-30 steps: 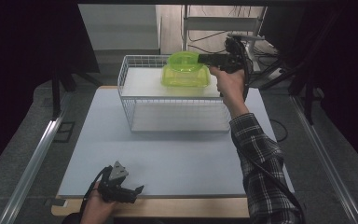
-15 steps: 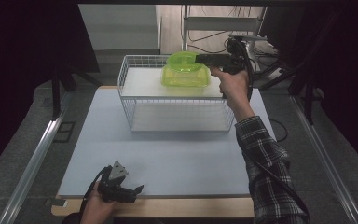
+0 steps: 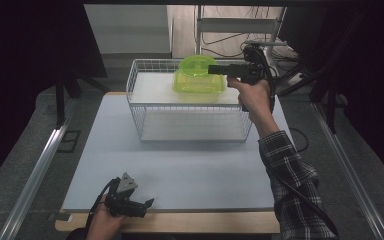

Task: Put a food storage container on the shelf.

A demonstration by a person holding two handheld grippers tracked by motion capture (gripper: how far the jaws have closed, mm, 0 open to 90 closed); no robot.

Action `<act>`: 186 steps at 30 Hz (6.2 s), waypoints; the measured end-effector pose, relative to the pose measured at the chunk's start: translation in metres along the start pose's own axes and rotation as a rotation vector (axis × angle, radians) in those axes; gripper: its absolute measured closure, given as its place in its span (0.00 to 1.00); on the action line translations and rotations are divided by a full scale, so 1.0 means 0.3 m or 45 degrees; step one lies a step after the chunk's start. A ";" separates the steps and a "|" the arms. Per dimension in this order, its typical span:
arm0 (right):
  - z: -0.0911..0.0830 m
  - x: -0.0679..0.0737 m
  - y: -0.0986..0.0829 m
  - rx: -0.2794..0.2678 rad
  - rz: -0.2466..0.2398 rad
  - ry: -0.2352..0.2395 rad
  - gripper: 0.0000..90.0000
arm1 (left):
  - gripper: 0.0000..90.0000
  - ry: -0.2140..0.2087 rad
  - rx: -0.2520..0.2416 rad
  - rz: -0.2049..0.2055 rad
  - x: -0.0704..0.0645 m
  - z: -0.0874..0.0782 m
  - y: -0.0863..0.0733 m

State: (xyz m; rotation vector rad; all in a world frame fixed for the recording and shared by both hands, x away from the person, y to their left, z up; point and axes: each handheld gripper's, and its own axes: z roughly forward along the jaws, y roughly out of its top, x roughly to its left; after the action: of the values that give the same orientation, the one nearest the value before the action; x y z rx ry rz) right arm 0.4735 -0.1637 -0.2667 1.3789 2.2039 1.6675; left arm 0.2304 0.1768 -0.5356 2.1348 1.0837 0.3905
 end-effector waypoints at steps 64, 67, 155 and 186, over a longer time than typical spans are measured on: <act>-0.057 -0.028 -0.371 0.202 -0.322 -0.074 0.08 | 0.01 -0.024 -0.033 -0.037 0.009 -0.004 -0.002; -0.056 -0.033 -0.386 0.202 -0.333 -0.086 0.07 | 0.00 -0.023 -0.031 -0.036 0.008 -0.003 -0.002; -0.135 -0.109 -0.846 0.264 -0.475 -0.299 0.01 | 0.00 -0.019 -0.034 -0.028 0.010 -0.002 -0.005; -0.205 -0.145 -1.004 0.371 -0.477 -0.372 0.01 | 0.00 -0.034 -0.032 -0.019 0.008 0.003 -0.006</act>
State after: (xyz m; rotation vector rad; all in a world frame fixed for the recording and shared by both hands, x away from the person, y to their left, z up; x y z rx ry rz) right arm 0.2846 -0.2441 -0.4994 1.0802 2.4009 0.9897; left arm 0.2312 0.1790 -0.5377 2.1027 1.0736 0.3659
